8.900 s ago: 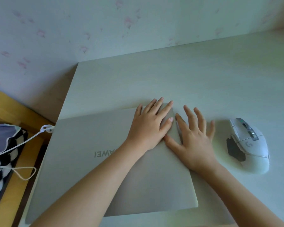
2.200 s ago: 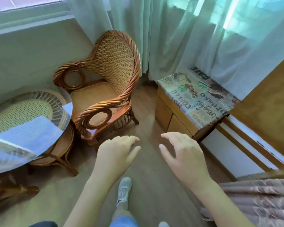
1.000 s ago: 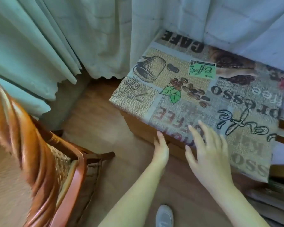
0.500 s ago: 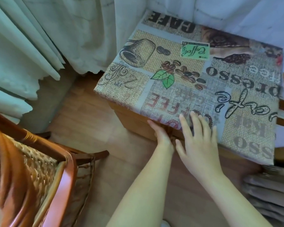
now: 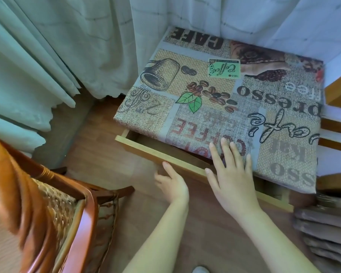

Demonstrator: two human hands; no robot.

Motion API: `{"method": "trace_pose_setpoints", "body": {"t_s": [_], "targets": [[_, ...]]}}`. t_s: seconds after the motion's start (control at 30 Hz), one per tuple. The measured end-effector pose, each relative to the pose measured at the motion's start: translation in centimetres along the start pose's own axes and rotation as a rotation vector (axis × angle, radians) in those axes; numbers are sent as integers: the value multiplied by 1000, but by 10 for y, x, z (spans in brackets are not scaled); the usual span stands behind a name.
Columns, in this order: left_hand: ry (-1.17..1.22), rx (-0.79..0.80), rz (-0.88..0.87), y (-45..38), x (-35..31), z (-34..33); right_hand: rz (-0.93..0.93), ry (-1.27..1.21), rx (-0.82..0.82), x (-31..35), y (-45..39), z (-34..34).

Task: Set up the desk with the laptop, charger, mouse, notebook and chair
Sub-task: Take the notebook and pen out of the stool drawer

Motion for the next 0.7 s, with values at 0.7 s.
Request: {"method": "trace_pose_setpoints", "body": {"t_s": [0.7], "targets": [[-1133, 154, -1668, -23, -52, 58, -68, -15, 79, 8, 5, -6]]}}
Point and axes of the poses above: each hand's wrist, its own y-axis away from the middle knuckle, its own z-axis out of the back of the hand, x = y × z, the point moved 1 cm from there along -y, towards the middle knuckle, and after that the axes turned 10 degrees about y, right-handed, at the moved point
